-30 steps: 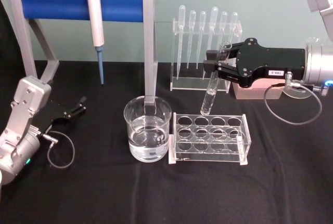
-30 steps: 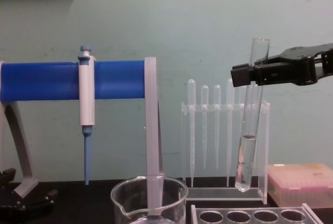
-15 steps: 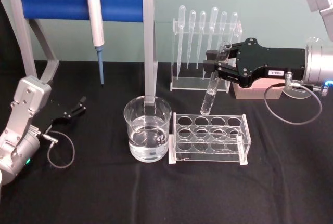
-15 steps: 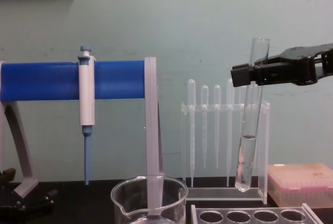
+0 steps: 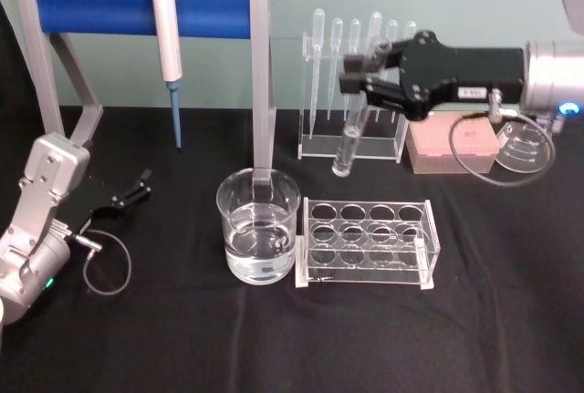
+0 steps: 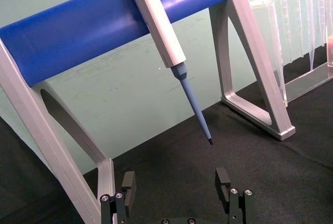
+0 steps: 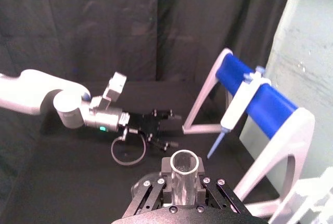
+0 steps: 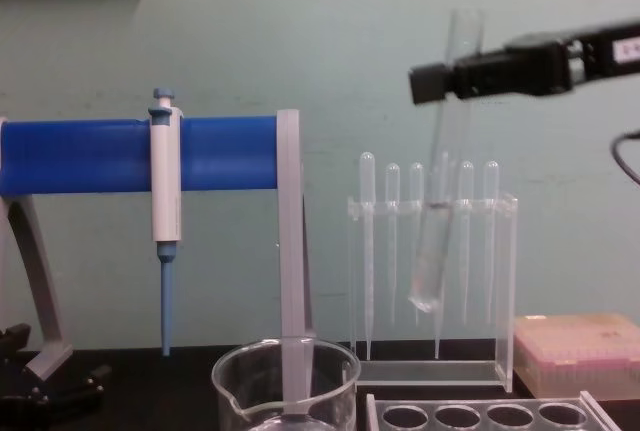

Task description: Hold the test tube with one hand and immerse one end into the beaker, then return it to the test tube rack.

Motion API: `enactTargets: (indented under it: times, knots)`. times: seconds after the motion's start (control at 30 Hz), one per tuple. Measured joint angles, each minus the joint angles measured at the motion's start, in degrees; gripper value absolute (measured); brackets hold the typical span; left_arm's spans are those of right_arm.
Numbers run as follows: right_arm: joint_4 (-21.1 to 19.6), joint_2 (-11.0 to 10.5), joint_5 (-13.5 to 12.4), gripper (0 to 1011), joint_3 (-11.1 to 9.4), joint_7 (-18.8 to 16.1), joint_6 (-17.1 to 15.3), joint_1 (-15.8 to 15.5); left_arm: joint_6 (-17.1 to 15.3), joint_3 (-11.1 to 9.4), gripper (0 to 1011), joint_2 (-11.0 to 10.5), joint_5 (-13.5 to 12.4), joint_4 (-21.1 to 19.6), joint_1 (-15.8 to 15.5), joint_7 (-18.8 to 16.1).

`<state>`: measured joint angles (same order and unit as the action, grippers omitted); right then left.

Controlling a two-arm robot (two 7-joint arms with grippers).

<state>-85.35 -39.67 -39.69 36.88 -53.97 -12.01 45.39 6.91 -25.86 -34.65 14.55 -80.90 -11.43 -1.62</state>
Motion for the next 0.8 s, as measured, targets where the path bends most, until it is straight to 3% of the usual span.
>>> enactTargets:
  times: [0.3,0.47,0.8]
  knots:
    - [4.46,5.36,-0.53,226,3.17,-1.59,-0.26,5.10,0.00,0.00,1000,0.00,0.00,0.00,0.00,0.00]
    - [7.48,7.99,-0.51,226,5.29,-1.88,0.24,6.39,0.00,0.00,1000,0.00,0.00,0.00,0.00,0.00]
    - [11.78,10.97,-0.01,227,8.16,-1.84,2.40,7.13,0.00,0.00,1000,0.00,0.00,0.00,0.00,0.00]
